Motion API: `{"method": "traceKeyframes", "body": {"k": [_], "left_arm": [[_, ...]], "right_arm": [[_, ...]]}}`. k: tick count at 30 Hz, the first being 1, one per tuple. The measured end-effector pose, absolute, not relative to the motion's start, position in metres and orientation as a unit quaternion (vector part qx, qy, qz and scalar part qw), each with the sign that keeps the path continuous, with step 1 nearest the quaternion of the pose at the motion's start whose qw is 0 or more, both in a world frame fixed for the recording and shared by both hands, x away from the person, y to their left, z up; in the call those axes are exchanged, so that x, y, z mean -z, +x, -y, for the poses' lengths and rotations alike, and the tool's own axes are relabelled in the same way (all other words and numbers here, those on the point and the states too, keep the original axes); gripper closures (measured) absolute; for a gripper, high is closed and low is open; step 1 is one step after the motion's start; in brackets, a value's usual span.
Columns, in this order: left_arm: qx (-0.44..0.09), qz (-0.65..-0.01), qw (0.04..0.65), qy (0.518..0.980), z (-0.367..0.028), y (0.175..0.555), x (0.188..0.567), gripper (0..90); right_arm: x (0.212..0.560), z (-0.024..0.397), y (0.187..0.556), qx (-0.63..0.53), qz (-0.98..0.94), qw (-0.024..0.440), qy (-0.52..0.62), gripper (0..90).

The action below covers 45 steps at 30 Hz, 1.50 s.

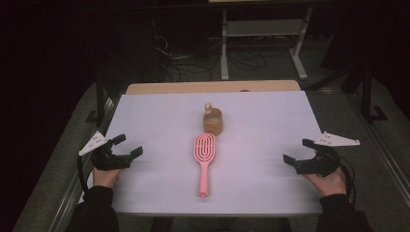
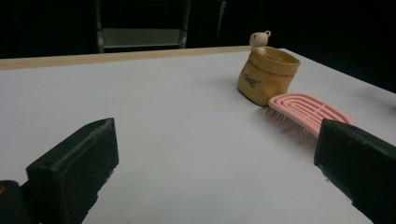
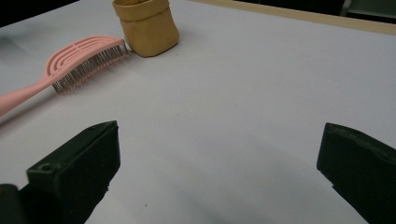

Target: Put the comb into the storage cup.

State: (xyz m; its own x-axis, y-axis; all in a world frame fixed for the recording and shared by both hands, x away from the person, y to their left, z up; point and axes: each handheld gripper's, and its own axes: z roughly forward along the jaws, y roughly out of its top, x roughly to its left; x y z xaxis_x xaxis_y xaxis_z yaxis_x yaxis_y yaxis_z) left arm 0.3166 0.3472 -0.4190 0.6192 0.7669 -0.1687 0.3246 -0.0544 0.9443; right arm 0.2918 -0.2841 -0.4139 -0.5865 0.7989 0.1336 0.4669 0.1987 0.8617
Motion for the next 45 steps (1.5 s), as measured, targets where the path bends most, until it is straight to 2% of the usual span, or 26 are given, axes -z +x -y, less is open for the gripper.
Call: {"method": "traceKeyframes", "body": {"k": [45], "left_arm": [[-0.168,-0.323,0.566,0.74,-0.3,0.314,0.391,0.0]], "right_arm": [[0.416,0.279,0.293,-0.466,-0.768,0.163,0.409,0.0]]}}
